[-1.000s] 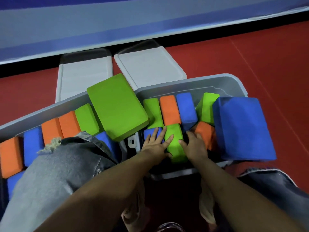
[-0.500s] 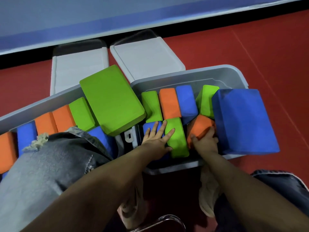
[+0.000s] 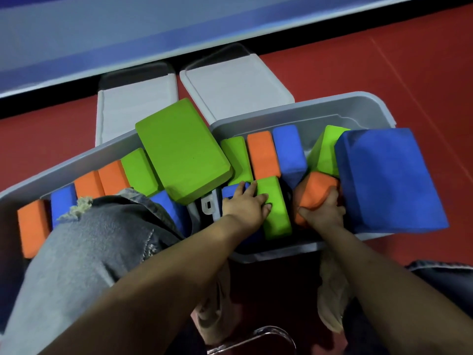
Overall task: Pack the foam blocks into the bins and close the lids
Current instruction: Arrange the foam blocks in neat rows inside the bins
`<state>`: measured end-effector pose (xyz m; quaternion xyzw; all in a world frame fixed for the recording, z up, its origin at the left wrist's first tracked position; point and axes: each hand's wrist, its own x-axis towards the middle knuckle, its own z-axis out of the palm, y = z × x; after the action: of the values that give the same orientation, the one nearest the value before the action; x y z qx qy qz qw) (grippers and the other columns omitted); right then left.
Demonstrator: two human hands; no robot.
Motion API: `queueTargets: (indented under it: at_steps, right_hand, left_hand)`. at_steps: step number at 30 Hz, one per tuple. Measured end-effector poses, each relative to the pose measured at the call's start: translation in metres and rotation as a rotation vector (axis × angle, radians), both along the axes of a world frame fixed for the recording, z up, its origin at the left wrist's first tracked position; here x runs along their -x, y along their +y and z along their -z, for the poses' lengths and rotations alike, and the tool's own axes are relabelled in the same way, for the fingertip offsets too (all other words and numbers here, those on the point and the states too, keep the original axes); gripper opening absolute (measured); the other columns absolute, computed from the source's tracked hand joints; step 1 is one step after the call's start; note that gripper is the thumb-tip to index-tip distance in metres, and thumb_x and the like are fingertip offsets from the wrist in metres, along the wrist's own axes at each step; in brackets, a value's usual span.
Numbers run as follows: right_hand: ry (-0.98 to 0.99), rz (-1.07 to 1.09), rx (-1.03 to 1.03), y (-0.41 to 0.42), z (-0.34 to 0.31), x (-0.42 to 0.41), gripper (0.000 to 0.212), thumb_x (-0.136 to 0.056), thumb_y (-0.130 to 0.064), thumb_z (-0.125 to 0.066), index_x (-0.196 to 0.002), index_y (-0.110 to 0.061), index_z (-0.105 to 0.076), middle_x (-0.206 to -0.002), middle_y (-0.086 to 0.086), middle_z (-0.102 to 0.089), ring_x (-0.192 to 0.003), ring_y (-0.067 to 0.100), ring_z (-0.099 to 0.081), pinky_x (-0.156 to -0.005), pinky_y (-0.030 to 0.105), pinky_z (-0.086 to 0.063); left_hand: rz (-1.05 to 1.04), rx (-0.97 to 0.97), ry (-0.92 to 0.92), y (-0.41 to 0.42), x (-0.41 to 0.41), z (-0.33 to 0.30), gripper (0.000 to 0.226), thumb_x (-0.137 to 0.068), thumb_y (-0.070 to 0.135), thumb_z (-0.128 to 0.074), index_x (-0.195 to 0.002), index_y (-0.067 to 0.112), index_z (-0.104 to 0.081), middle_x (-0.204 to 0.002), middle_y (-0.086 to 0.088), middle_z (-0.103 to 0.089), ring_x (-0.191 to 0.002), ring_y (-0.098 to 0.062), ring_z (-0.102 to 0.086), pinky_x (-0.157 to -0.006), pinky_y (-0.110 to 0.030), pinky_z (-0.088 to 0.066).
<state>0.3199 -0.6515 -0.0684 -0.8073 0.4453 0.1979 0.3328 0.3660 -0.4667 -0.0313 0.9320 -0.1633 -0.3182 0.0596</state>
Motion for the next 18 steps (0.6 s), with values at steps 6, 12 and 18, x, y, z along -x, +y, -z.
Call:
queueTargets:
  at_steps: [6,12,18]
  right_hand:
    - [-0.015,-0.127,0.052,0.006,-0.006,0.009,0.105,-0.073,-0.042,-0.072,-0.147,-0.044,0.002,-0.133,0.030,-0.030,-0.110,0.046,-0.049,-0.100,0.042,-0.040]
    - [-0.038,-0.236,0.179,0.015,-0.014,0.003,0.087,-0.073,-0.050,-0.068,-0.143,-0.051,-0.018,-0.125,0.018,-0.038,-0.111,0.039,-0.047,-0.098,0.048,-0.038]
    - [0.023,-0.217,0.174,0.014,-0.011,-0.005,0.088,-0.075,-0.055,-0.065,-0.143,-0.053,-0.009,-0.131,0.018,-0.031,-0.116,0.039,-0.041,-0.098,0.051,-0.036]
  left_hand:
    - [0.035,-0.089,0.007,0.009,-0.003,-0.007,0.046,-0.101,0.049,-0.024,-0.145,0.041,-0.033,-0.161,0.008,-0.007,-0.148,-0.021,-0.001,-0.106,-0.056,-0.026]
    - [0.087,-0.130,0.057,0.011,-0.004,-0.001,0.050,-0.101,0.050,-0.022,-0.149,0.040,-0.019,-0.161,0.009,0.006,-0.148,-0.024,0.010,-0.106,-0.057,-0.028]
    - [0.134,-0.180,0.096,0.012,0.002,0.005,0.054,-0.100,0.052,-0.023,-0.151,0.040,-0.009,-0.157,0.008,0.024,-0.145,-0.024,0.023,-0.111,-0.057,-0.020]
